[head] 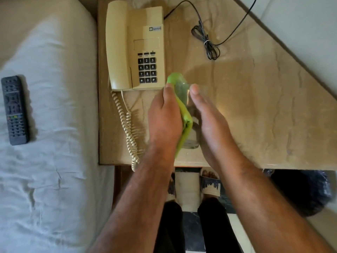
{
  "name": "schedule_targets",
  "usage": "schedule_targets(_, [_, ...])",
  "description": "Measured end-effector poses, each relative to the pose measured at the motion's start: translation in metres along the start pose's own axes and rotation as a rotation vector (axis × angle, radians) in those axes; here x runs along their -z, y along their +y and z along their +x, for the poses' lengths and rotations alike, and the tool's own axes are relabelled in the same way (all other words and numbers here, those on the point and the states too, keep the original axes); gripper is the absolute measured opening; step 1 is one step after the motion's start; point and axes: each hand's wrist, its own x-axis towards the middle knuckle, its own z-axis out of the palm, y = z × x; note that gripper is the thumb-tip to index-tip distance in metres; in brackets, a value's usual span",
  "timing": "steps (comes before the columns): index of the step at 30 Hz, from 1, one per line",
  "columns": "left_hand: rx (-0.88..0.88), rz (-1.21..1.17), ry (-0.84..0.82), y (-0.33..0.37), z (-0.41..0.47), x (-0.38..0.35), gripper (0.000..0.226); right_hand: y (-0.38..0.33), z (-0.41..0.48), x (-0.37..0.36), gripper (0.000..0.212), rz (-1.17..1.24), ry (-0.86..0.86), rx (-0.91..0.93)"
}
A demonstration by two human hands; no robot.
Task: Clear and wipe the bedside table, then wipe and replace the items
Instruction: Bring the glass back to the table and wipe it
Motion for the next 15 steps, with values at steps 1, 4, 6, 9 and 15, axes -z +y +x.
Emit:
schedule_targets(1, [-0.036, 0.013, 0.015, 0.003, 0.002, -0.002, 0.045, 0.002, 0.0, -0.006, 0.059, 0.017, 0.077, -0.004])
schedule_targets(4, [-0.159, 0.115, 0.009, -0.009, -0.021, -0.01, 0.045, -0.006, 0.011, -0.007, 0.066, 0.057, 0.311, 0.055])
schedule_targets(6, [-0.134, 0.163, -0.011, -0.023, -0.039, -0.005, 0.046, -0.016, 0.016, 0.0, 0.06, 0.041, 0.295, 0.01])
schedule_targets(9, [0.063, 0.16, -0.052, -0.025, -0.027, 0.002, 0.051, -0.013, 0.01, 0.002, 0.06, -0.059, 0.178, -0.034])
schedule_targets(15, [-0.182, -0.001, 0.102, -0.012, 0.0, -0.007, 0.039, -0.003, 0.01, -0.015, 0.045, -0.029, 0.161, 0.054])
